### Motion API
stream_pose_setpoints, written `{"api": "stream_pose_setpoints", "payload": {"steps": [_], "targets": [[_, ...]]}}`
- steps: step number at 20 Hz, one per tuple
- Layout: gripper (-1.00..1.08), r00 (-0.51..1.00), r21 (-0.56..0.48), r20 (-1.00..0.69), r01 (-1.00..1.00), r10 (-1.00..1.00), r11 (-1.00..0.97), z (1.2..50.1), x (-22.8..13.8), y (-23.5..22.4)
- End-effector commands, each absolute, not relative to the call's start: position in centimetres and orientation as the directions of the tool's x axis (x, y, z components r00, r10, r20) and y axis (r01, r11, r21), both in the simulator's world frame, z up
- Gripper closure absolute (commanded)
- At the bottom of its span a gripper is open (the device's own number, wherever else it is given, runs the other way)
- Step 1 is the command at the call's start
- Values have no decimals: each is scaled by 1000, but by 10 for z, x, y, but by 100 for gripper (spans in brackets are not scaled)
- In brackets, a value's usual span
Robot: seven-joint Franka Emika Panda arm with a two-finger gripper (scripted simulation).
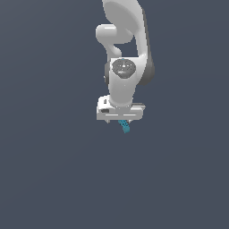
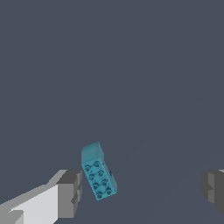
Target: Pick up the object and move it to a goal position.
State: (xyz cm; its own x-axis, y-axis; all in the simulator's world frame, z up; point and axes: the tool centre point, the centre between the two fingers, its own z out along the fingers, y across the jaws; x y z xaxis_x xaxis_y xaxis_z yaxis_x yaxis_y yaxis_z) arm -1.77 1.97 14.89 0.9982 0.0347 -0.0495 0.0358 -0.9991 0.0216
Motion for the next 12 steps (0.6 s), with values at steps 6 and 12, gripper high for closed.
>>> {"api": "stream_pose_setpoints", "payload": {"steps": [6, 12], "targets": [[-92, 998, 17, -56, 11, 10, -1000, 147, -18, 7], [-92, 997, 11, -65, -32, -32, -999, 148, -17, -10]]}}
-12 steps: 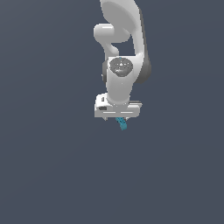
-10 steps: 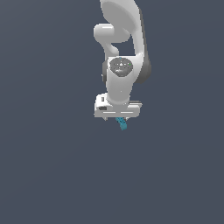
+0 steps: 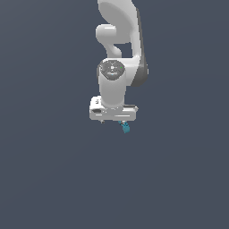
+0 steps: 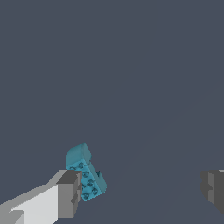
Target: Pick up the object and move it to a goal position.
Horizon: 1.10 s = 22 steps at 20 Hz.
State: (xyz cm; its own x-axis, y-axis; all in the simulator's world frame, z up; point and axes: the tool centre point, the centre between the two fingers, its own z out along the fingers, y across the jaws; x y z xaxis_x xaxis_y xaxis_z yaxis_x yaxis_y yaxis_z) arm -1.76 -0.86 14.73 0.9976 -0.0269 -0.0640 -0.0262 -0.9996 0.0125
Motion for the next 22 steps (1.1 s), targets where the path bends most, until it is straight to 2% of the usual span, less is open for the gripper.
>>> {"api": "stream_pose_setpoints", "payload": {"steps": [1, 10, 22], "targets": [[-92, 997, 12, -65, -31, -32, -999, 148, -17, -10], [-92, 997, 10, -55, 47, 46, -999, 133, -27, 2], [-92, 950, 3, -17, 312, 312, -950, 87, -67, 41]]}}
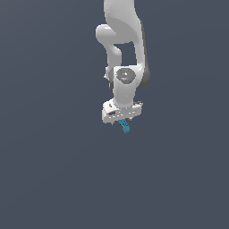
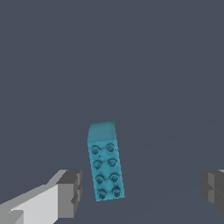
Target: Pick up the object and move it to a goal position.
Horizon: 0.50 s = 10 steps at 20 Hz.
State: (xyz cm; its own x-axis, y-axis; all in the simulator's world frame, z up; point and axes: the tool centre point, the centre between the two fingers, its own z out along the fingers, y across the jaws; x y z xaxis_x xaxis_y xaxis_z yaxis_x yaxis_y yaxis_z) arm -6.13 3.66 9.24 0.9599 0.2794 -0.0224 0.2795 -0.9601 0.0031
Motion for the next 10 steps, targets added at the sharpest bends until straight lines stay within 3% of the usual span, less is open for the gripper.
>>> {"api": "stream_pose_setpoints", "payload": {"steps": [1, 10], "targets": [[-92, 944, 2, -14, 330, 330, -944, 85, -70, 44], [-92, 912, 0, 0, 411, 411, -912, 72, -85, 56]]}}
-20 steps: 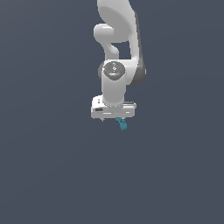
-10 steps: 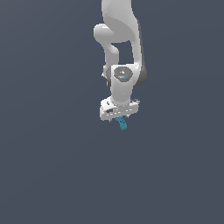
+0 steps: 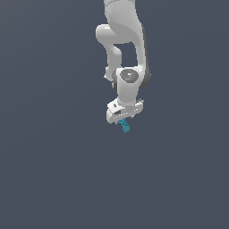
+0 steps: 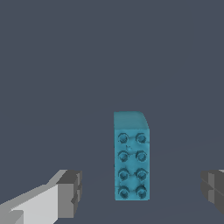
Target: Pick up the object and move it to a goal position.
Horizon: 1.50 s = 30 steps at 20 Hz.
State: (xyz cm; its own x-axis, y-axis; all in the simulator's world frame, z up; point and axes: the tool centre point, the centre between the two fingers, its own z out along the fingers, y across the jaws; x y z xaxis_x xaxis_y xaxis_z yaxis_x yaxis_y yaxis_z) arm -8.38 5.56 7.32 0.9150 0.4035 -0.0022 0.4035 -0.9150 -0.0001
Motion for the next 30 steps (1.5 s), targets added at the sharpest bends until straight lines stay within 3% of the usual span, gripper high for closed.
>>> {"api": "stream_pose_setpoints", "payload": {"steps": [1, 21, 22, 30], "targets": [[-92, 911, 0, 0, 412, 412, -911, 72, -85, 57], [-92, 911, 0, 0, 412, 412, -911, 22, -86, 57], [108, 911, 0, 0, 412, 412, -911, 22, -86, 57], [108, 911, 0, 0, 412, 412, -911, 22, -86, 57]]}}
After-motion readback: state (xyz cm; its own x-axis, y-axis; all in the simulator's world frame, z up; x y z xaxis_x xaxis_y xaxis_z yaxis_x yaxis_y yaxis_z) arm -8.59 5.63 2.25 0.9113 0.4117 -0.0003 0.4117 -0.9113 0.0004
